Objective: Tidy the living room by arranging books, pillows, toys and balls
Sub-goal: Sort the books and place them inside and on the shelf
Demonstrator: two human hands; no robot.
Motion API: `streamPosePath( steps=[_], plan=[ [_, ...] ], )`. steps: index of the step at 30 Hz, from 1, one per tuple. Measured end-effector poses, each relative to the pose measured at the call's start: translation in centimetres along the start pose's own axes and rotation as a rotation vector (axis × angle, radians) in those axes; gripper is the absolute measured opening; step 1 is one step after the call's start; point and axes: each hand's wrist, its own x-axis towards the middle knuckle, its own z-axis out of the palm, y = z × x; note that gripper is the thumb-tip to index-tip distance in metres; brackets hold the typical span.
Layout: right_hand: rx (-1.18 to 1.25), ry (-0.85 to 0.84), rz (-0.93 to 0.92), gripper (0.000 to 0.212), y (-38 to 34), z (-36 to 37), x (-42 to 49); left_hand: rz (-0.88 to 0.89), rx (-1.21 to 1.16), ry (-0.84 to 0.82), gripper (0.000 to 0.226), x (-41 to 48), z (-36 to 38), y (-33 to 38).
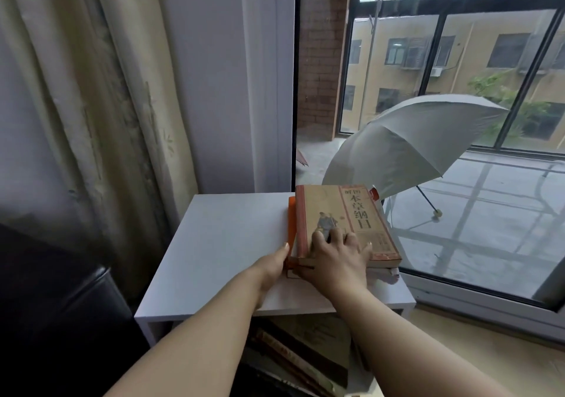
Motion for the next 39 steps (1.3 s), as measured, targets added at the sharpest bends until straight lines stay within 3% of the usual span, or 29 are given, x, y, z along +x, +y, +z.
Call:
streamPosePath(
  steps=[6, 10, 16, 19, 21, 24, 31, 35, 39],
  plan=[
    [-0.175, 0.07, -0.099, 0.053, -0.3, -0.1, 0.3, 0.002, -0.016, 0.057, 0.032, 1.1, -2.2, -1.4],
    [-0.095, 0.164, -0.187, 0.047, 0.6, -0.5, 0.3, 0.044, 0.037, 0.045, 0.058, 1.2, -1.7, -1.5],
    [0.011, 0.205, -0.163, 0.039, 0.9, -0.6, 0.1, 0.116, 0.074, 0.045, 0.04, 0.3, -0.6, -1.1],
    [0.021, 0.206, -0.152, 0.038, 0.9, -0.6, 0.0, 0.162, 0.367, 0.18, 0.035, 0.6, 0.6, -0.2],
    [0.028, 0.183, -0.15, 0.038, 0.9, -0.7, 0.0, 0.102, 0.562, 0.257, 0.035, 0.9, 1.0, 0.5],
    [0.126, 0.18, -0.112, 0.04, 1.5, -1.5, 0.1, 0.0, 0.352, 0.116, 0.036, 1.5, 1.2, 1.9],
    [0.338, 0.198, 0.014, 0.04, 3.7, -2.3, 0.0, -0.185, -0.022, 0.089, 0.027, 1.6, 1.3, 4.0],
    [0.361, 0.227, 0.033, 0.044, 4.1, -2.2, -0.1, -0.088, -0.142, 0.035, 0.033, 2.2, 3.4, 4.5],
    [0.345, 0.219, 0.05, 0.042, 4.0, -2.1, -0.3, -0.047, -0.283, 0.1, 0.026, 2.6, 4.7, 3.3]
  ],
)
